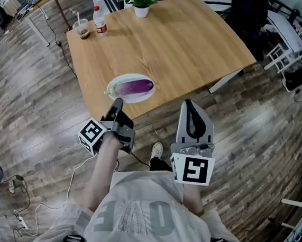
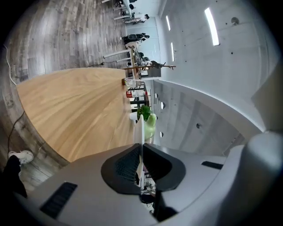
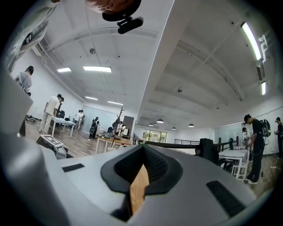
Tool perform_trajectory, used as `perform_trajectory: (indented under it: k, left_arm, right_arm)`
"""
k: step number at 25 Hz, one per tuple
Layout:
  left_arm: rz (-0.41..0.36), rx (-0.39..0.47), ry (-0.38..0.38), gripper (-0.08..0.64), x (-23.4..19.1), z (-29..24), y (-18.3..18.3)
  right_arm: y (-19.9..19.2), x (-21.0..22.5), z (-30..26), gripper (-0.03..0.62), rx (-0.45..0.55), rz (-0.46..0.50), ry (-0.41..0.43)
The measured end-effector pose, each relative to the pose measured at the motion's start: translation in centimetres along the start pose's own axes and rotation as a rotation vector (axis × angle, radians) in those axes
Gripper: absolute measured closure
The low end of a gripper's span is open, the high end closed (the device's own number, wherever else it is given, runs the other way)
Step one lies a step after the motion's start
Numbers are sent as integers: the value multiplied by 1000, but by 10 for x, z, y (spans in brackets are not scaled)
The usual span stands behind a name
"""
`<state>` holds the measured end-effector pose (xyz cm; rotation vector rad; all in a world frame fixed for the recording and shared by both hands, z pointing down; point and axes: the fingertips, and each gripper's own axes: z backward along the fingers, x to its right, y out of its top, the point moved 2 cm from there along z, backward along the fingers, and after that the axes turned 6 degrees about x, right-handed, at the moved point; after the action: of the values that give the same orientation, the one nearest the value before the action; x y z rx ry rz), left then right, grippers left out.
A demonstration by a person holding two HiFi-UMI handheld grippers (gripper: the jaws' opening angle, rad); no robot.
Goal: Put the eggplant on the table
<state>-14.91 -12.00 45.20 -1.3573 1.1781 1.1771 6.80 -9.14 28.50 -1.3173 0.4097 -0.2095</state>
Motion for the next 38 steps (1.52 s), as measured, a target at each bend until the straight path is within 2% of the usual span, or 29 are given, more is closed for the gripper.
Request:
perform_trajectory:
  k: [3, 6, 11, 16, 22, 26, 31, 38]
  left_arm:
    - [12, 39, -14, 538, 11, -29, -15]
    - [20, 63, -25, 538, 16, -53, -31]
    - [19, 63, 5, 538, 16, -75, -46]
    - [-9, 44, 27, 538, 11, -96, -46]
    - [-24, 4, 9, 538, 9, -134, -50]
    - [-34, -2, -11, 538, 6, -157, -45]
    - [-32, 2, 2, 538, -11, -171, -38]
    - [-51, -13, 21, 538, -36, -185, -36]
  right_arm:
    - [-8, 34, -22, 574, -5, -9, 29]
    - [-24, 62, -37, 575, -23, 21, 66]
    - [-43, 85, -62, 575, -54, 9, 87]
    - [-47, 89, -78, 574, -38, -31, 81]
    - [-48, 91, -100, 575, -35, -73, 81]
    - [-43, 88, -120, 574, -8, -52, 100]
    - [-41, 82, -133, 574, 4, -51, 128]
    - [-45, 89, -145, 574, -6, -78, 109]
